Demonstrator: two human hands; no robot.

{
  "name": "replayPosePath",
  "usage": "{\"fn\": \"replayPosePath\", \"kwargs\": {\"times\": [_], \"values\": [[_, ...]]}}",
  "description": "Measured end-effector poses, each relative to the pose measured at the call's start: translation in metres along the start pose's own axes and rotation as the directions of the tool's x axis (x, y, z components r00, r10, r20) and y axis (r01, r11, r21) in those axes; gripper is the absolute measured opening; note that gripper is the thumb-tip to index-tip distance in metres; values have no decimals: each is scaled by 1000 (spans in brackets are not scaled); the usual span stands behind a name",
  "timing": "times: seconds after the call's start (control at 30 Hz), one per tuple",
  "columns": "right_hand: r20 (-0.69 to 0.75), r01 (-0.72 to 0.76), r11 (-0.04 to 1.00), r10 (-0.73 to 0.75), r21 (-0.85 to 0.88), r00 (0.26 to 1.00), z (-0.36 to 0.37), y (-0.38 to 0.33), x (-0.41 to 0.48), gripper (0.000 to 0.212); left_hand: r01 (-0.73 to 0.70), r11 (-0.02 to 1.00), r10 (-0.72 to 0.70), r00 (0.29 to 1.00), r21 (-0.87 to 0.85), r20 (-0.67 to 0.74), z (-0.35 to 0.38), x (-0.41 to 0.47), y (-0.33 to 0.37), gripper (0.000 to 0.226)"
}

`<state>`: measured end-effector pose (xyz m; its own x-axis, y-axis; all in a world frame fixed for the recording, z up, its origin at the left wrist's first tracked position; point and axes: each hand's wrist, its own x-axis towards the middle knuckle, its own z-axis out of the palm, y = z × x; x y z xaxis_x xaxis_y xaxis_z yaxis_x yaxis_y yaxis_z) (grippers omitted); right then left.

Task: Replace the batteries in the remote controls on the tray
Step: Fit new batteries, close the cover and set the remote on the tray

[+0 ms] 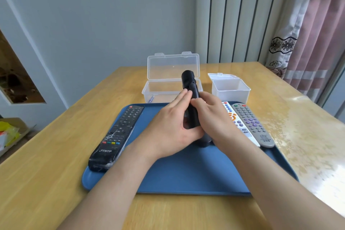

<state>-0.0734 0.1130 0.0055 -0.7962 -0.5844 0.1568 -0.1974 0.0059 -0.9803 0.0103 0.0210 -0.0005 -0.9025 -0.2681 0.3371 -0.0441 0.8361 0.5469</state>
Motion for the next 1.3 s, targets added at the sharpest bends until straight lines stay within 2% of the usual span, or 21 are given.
{"fn": "replayPosePath", "kwargs": {"times": [0.27,0.43,0.53,0.6,0.67,0.73,0.83,0.93,1.17,1.3], "values": [[40,-29,995,25,100,999,6,-1,-6,17,10,1000,-11,994,-7,-106,-2,1,-3,93],[20,-53,985,50,167,999,4,-2,-5,20,-7,999,11,995,49,-98,0,1,-4,84],[35,-75,981,70,177,997,4,-2,-7,23,-4,1000,6,998,29,-62,-1,1,-5,82],[40,-59,985,53,159,998,5,-1,-7,26,0,1000,-1,996,-13,-91,-1,1,-4,79],[47,-46,986,38,161,998,7,0,-6,27,-16,1000,15,984,-3,-179,-2,2,-6,86],[66,-5,995,-1,99,998,13,2,-6,28,9,999,3,973,53,-230,-7,2,-11,109],[112,61,997,-57,-35,992,19,4,-9,29,85,996,-82,983,11,-161,-15,1,-19,129],[187,46,998,-39,-32,982,21,4,-11,29,145,989,-144,987,5,-75,-22,1,-19,138],[229,42,998,-29,-53,973,20,3,-14,27,135,982,-145,987,-134,-65,-25,-1,-23,128],[236,55,994,-30,-100,971,21,1,-15,26,221,942,-206,975,-254,84,-34,-1,-23,121]]}}
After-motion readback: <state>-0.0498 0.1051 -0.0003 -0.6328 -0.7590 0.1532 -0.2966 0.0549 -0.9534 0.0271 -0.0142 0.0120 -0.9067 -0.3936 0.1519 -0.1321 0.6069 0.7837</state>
